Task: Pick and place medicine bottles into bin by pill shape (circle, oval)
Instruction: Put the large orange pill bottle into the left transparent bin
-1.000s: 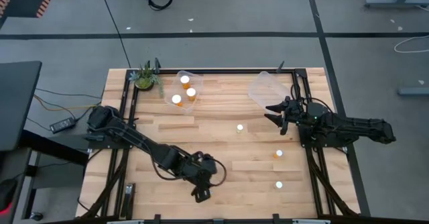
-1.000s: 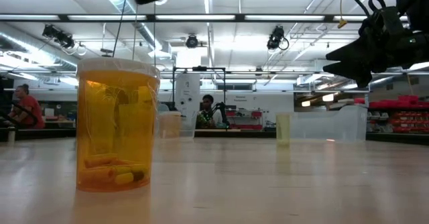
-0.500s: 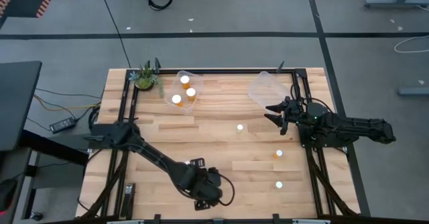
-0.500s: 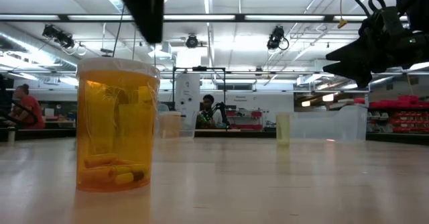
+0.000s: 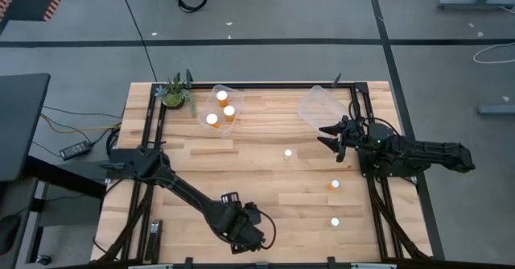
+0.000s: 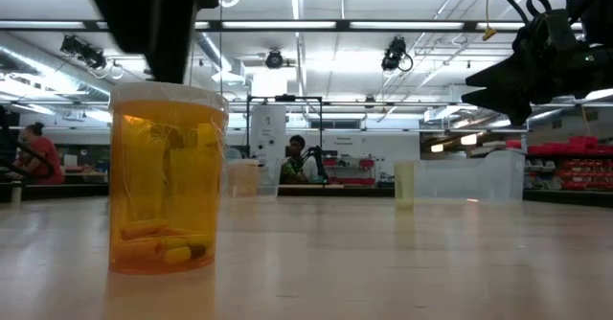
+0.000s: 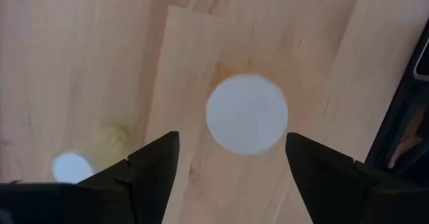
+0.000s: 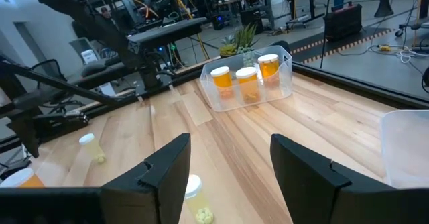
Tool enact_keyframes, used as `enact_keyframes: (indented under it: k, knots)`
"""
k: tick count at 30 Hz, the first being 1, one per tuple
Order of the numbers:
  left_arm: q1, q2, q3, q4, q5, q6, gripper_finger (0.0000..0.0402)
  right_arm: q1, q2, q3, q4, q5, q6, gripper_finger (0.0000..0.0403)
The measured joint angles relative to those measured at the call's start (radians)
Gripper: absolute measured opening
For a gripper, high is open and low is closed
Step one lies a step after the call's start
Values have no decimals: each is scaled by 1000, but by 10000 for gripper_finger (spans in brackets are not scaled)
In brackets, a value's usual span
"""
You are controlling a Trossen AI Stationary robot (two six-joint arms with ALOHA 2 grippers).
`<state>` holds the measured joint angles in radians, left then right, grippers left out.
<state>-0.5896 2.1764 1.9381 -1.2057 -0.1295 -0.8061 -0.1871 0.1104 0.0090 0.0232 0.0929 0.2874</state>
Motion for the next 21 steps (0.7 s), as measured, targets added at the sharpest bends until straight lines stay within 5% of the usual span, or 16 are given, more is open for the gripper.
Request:
enact_keyframes:
  k: [21]
  knots:
    - [-3, 43, 0, 35, 29, 7, 284, 0, 0, 0, 1, 0, 0, 214]
